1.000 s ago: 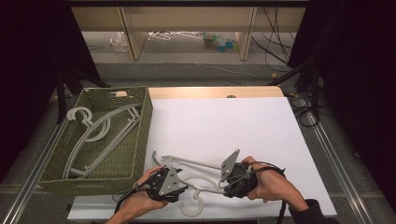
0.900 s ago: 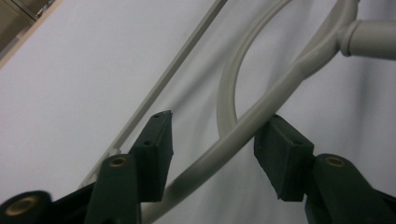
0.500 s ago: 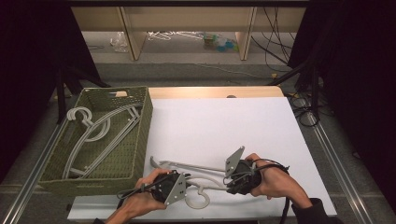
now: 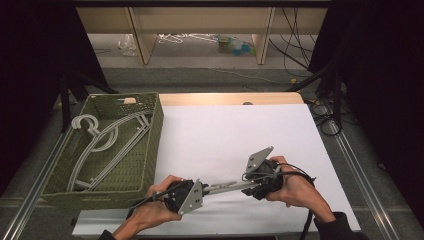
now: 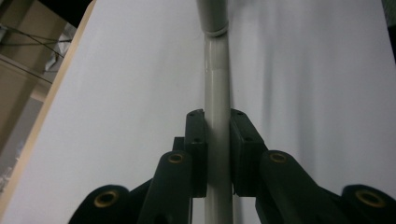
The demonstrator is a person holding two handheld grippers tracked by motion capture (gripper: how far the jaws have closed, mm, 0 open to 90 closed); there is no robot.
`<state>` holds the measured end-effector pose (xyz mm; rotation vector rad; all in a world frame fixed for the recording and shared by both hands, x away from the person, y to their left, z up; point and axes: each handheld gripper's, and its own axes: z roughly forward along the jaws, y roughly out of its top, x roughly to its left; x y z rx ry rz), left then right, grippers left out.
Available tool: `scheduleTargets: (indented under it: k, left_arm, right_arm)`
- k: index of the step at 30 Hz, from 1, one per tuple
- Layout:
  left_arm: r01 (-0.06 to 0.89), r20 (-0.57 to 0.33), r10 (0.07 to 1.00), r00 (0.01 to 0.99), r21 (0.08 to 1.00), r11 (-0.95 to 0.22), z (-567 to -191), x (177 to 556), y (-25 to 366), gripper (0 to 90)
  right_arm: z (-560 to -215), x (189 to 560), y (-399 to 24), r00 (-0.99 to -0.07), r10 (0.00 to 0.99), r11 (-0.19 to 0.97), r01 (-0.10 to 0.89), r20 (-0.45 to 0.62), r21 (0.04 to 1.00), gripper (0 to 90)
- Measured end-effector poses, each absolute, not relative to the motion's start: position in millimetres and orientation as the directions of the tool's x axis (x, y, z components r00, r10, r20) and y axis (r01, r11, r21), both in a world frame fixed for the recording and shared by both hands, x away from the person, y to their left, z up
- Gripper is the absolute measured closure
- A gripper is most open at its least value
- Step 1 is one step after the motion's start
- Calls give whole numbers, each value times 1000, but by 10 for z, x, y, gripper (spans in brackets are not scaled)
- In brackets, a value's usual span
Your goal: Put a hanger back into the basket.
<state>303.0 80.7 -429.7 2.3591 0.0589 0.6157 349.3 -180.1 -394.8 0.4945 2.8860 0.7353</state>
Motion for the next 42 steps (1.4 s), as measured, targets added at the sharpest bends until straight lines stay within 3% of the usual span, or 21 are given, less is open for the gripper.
scheduleTargets:
  k: [6,8,15,19,42]
  left_arm:
    - [-13,296,272,916,699,-715,-4263,3153,836,792]
    - [82,249,362,899,713,-696,-4238,3183,890,793]
    - [311,-3,503,864,789,-530,-4209,3289,1056,792]
    - [388,-111,542,833,816,-428,-4189,3329,1175,792]
    - [400,-159,617,771,875,-275,-3333,3239,1690,790]
  right_arm:
    - [-3867,3528,-1846,-899,436,745,341,-32,573,424]
    - [-3839,3529,-1868,-885,464,721,361,-26,591,408]
    - [-3838,3446,-1896,-862,506,661,364,-31,656,386]
    - [-3881,3342,-1905,-851,525,631,367,-28,684,382]
    - [-4093,3071,-1923,-873,488,625,365,20,690,379]
